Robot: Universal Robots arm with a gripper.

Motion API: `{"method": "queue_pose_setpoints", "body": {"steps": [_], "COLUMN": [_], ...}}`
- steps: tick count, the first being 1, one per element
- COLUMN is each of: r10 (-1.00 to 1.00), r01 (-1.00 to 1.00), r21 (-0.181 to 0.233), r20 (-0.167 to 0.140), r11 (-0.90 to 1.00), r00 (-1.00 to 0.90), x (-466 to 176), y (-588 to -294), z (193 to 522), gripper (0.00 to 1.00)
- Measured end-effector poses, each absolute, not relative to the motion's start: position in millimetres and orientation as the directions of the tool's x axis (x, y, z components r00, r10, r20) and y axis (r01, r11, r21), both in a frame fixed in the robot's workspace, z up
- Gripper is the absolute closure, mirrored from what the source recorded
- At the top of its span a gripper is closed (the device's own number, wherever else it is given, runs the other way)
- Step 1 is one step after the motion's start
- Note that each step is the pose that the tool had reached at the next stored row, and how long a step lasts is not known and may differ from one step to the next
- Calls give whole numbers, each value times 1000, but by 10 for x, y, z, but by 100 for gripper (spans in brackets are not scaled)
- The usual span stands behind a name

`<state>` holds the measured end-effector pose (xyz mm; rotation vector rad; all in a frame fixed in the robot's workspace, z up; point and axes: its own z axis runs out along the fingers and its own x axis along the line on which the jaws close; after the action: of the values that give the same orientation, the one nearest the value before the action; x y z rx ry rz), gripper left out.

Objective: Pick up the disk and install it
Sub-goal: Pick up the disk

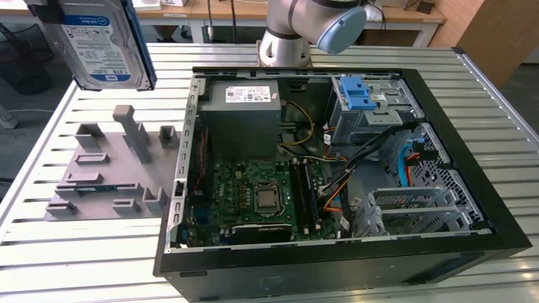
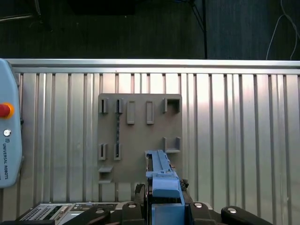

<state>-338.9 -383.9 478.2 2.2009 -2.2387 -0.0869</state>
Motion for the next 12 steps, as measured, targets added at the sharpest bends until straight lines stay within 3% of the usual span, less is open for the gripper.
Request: {"method": "queue_pose_setpoints", "body": {"steps": [12], "r10": [-999], "r01": [-999], "r21": [44], "r20": [-38], "r11": [16], "r00": [-18], "x": [-3171], "y": [-3851], "z": [4783], "gripper": [63]}}
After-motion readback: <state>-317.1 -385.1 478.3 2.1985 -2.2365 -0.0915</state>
